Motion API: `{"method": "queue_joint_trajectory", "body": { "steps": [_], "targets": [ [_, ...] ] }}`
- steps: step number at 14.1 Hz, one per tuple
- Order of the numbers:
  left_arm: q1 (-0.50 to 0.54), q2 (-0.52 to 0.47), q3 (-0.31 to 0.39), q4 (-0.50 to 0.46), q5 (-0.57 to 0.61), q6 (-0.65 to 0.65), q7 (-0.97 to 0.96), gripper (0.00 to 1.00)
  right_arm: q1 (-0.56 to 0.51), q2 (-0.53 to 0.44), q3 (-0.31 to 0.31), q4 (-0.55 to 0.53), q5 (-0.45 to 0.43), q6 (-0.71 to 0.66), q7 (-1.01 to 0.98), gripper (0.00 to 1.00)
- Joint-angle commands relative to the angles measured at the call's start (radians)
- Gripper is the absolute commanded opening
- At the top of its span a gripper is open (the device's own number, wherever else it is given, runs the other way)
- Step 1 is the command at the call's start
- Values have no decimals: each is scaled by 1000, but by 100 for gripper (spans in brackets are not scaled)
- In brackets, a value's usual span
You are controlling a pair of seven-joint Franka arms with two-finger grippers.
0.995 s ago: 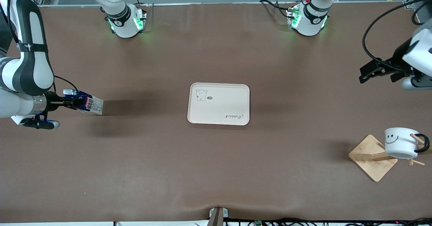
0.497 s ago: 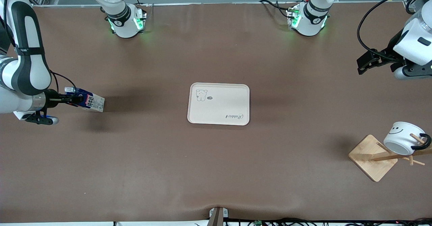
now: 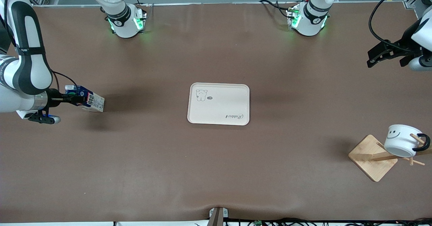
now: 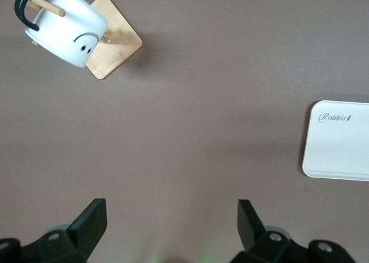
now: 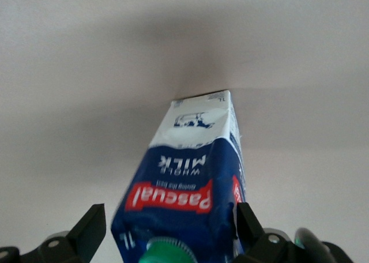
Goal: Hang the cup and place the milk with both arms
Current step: 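Set the milk carton on the table and open the right gripper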
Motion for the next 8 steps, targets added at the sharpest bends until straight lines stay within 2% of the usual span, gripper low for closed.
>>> {"method": "queue_joint_trajectory", "body": {
  "steps": [1,5,8],
  "targets": [
    [-11,-30,10,-21,-16,-12,-12,100,-10,-1,11,58,7,-10,-35,100],
    [-11,-31,7,-19,-12,-18,-48,100,-5,42,12,252,10,-113,-47,100],
    [-19,-30,6,-16,-3,-35,-92,100,13,62,12,363,10,-116,-46,100]
  ]
}}
